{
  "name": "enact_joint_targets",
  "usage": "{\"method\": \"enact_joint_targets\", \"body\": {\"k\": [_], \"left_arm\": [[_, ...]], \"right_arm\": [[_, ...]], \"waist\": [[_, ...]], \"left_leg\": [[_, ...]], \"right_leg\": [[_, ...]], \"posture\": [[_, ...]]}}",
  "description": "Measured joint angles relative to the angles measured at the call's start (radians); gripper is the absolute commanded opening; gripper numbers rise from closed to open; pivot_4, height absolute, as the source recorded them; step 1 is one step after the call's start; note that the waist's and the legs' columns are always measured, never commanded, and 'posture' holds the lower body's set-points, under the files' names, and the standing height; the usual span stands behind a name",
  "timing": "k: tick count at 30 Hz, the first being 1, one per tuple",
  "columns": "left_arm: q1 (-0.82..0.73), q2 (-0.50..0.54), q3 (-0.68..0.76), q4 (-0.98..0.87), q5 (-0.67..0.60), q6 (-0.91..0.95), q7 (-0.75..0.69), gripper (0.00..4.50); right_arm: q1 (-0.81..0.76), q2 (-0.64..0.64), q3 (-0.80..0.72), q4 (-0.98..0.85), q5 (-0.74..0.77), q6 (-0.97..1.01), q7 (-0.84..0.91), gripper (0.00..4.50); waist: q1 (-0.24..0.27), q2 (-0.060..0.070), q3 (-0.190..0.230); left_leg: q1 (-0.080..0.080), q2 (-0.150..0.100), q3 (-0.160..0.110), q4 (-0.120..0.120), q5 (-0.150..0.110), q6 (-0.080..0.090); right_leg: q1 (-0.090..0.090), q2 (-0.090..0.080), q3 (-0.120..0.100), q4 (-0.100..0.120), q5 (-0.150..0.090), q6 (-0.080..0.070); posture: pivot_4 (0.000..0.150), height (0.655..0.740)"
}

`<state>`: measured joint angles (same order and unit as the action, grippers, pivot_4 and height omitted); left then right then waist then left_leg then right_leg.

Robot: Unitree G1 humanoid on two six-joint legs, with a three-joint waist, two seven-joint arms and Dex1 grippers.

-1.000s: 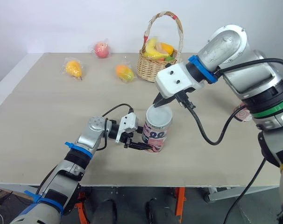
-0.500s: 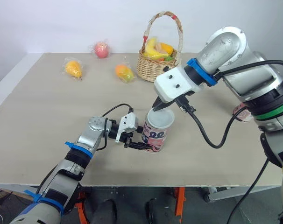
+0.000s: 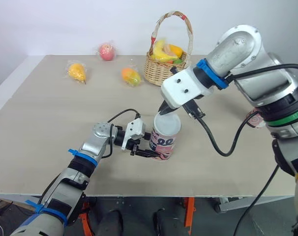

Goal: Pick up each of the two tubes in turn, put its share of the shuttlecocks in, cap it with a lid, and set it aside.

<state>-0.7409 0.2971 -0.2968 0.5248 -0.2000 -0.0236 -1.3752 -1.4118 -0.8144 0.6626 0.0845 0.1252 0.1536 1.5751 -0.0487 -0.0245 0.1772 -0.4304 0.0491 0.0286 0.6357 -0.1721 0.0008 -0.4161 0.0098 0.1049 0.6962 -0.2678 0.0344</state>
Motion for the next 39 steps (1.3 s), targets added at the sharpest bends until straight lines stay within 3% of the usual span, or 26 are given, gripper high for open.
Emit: {"method": "enact_joint_targets", "body": {"k": [8,14,19,39], "left_arm": [[-0.004,0.001,0.0,0.006,0.0,-0.001,-0.005,2.81],[-0.005,0.003,0.017,0.016,0.0,0.004,-0.002,2.81],[-0.005,0.003,0.018,0.016,0.0,0.008,0.0,2.81],[0.005,0.003,0.018,0.007,0.001,0.005,0.004,2.81]], "right_arm": [[-0.013,0.002,0.039,0.029,0.005,-0.022,-0.001,0.03],[-0.079,0.093,0.091,0.209,0.01,-0.041,0.002,0.03],[-0.097,0.099,0.115,0.253,0.023,-0.048,0.002,0.03],[-0.062,0.056,0.105,0.159,0.035,-0.053,0.0,0.03]], "waist": [[0.0,0.0,0.0],[-0.001,0.0,0.0],[-0.001,0.0,0.0],[-0.001,-0.001,-0.001]], "left_leg": [[0.0,0.001,0.0,0.0,0.0,0.0],[0.0,0.002,0.001,0.0,0.0,0.0],[0.0,0.003,0.001,0.0,0.0,0.0],[0.0,0.003,0.001,0.0,0.0,0.0]], "right_leg": [[-0.001,0.001,0.0,0.0,0.0,0.0],[-0.001,0.001,-0.001,0.001,0.002,-0.003],[-0.001,0.001,-0.001,0.001,0.002,-0.003],[-0.001,0.001,-0.002,0.001,0.002,-0.003]], "posture": [[0.15,0.7393],[0.15,0.7393],[0.15,0.7393],[0.15,0.7393]]}}
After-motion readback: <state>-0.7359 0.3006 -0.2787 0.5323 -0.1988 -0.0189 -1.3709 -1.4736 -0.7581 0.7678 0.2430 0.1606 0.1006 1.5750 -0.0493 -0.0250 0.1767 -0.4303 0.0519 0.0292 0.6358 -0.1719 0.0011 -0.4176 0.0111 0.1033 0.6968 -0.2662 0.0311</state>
